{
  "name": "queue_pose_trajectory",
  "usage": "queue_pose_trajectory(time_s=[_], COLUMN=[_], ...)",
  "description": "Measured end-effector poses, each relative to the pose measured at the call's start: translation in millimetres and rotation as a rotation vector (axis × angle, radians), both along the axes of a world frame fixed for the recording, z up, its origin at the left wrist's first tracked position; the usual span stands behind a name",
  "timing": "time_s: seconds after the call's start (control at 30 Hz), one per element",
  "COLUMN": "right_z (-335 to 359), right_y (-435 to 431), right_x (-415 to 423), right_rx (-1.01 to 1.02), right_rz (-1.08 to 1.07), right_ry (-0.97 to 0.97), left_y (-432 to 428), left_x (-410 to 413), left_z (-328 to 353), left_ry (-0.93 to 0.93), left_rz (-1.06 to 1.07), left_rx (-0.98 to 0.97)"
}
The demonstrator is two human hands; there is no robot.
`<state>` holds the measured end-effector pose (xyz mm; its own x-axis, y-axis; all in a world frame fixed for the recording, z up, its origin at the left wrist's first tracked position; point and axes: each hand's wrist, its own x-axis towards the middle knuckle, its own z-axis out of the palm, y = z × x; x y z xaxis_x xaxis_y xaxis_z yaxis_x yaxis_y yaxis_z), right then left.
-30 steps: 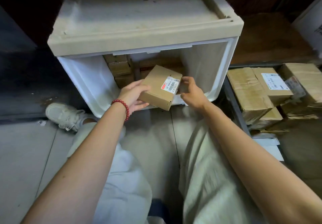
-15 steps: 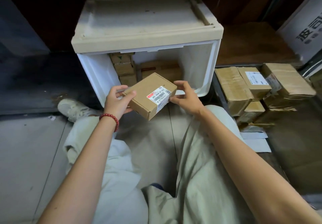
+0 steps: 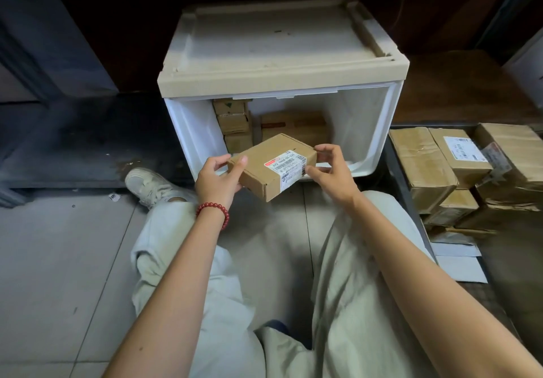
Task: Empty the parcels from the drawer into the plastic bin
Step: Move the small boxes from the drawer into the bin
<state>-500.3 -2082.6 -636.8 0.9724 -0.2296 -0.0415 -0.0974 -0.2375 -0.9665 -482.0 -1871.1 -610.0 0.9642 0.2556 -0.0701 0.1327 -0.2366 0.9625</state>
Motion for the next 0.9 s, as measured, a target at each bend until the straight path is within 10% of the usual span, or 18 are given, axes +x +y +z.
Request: queue_pose_trajectory(time_s=[0.53,0.9], right_z=[-8,-1], right_y=[-22,-21], right_x=[6,3], right_rx=[0.092,0.063], right_rz=[-0.181,-0.165], right_ry=[0.074,0.041], left_y=[1,-3], left_x=[-5,-4], left_z=[1,-3], left_ry=[0.064,0.008], left_rz=[-0.450,-0.290], left_rx=[0.137,0.024])
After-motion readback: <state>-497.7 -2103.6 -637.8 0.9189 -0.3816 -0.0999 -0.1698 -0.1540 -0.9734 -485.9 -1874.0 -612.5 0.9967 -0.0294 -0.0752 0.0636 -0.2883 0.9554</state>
